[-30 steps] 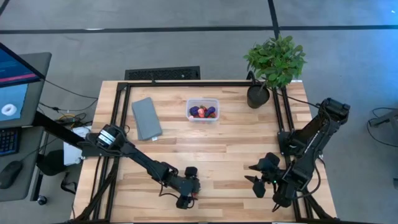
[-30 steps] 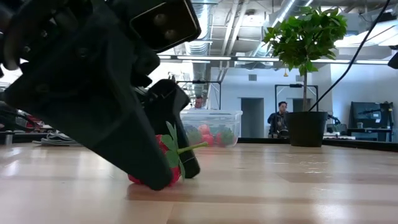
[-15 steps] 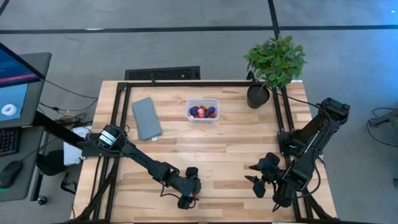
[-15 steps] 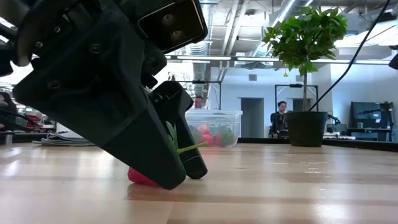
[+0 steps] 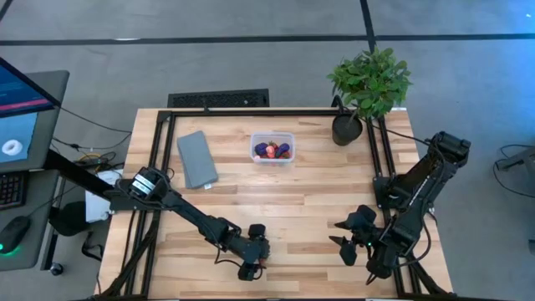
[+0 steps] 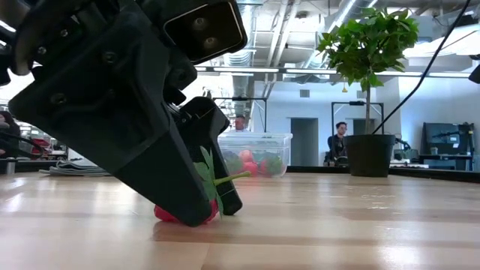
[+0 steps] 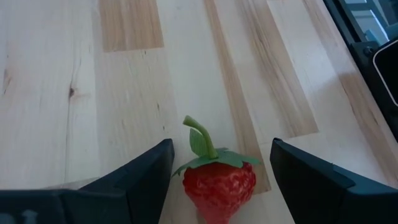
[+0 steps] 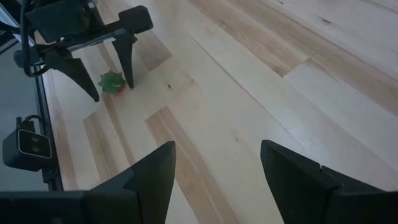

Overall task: Pick and placing Produce into tupperware
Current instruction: Put the strawberry into the transparent bin

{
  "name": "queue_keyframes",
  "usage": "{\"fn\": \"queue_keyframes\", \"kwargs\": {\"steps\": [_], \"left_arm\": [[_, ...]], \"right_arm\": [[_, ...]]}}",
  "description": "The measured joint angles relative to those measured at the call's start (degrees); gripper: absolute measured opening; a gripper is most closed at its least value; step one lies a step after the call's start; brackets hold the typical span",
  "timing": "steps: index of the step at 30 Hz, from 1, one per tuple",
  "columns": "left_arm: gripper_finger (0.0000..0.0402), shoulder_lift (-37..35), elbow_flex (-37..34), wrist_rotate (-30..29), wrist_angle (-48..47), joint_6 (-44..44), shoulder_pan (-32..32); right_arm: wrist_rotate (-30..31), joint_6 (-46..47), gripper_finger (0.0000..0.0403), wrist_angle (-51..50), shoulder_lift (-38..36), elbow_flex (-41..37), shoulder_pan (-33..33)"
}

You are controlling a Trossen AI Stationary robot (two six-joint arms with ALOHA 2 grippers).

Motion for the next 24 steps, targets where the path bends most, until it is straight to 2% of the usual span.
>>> {"fn": "queue_keyframes", "kwargs": {"steps": [4,14,24], "left_arm": [[0.0246,0.0,-0.04,-0.1,-0.06,-0.04,0.0],[0.016,-0.02,-0.12,-0.82,-0.41,-0.21,0.04],[0.0148,-0.09,0.26,-0.83,-0.91,-0.66,0.02]], "right_arm": [[0.07,0.01,0.026,0.25,0.0,0.02,0.0],[0.11,0.01,0.026,0.38,0.0,0.0,0.0],[0.13,-0.01,0.026,0.38,0.0,0.0,0.0]]}}
